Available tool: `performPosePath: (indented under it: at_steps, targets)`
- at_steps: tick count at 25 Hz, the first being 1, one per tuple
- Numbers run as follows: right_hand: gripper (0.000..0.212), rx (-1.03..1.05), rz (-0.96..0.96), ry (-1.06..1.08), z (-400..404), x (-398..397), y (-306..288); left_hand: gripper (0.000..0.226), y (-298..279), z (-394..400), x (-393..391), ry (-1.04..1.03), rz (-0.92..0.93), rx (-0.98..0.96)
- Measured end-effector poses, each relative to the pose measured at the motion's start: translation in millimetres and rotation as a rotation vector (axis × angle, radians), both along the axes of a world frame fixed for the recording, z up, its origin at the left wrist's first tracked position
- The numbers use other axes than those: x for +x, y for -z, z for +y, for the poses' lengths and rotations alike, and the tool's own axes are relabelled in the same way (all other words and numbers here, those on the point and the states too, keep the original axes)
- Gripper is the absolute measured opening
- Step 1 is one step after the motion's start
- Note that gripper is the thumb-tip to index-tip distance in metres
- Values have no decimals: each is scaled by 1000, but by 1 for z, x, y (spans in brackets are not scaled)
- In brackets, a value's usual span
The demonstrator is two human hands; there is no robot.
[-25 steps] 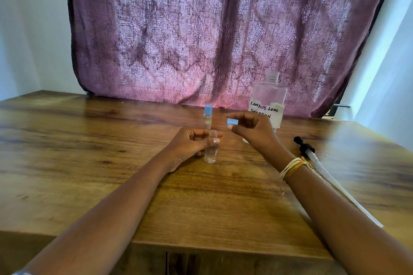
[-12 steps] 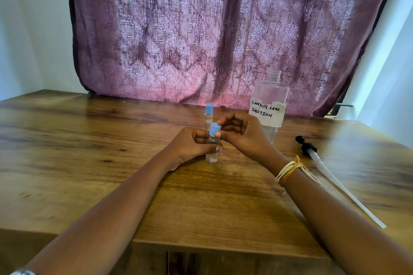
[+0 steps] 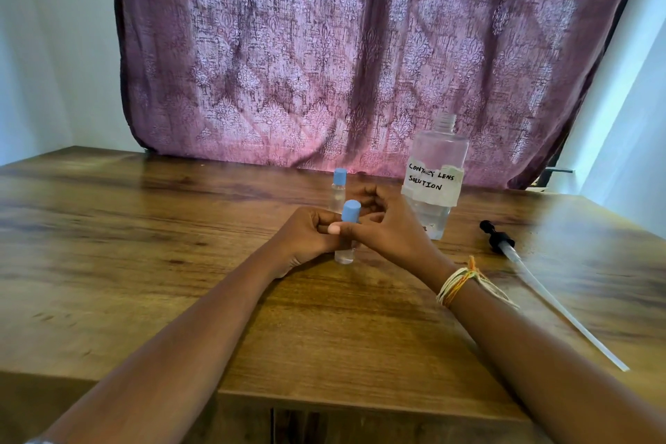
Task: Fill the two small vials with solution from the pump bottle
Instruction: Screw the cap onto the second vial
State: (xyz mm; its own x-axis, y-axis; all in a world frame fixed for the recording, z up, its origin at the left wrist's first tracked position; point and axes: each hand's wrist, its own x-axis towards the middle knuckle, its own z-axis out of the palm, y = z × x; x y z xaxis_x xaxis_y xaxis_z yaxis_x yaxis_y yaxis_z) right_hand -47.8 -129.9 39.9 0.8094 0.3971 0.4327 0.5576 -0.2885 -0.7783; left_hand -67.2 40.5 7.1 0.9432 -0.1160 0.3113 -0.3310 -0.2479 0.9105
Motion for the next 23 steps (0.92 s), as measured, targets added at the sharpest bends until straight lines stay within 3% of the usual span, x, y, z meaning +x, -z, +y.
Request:
performPosePath:
  at_steps: [2,4,10,16,23]
  targets:
    - [68,63,153,-164,-2,0,0,21,0,0,0,-8,15,-16]
    - [64,141,256,-269,-7,2,-3,27,0,0,0,-14,49,-26]
    - [45,124,109,-107,-15,6,-9,30,0,-1,2,-29,92,-37]
    - [69,159,180,-273,-12,4,-12,34,-1,0,1,-13,96,-38]
    - [37,37,10,-158,-16,2,-13,24,1,-1,0,6,66,-64]
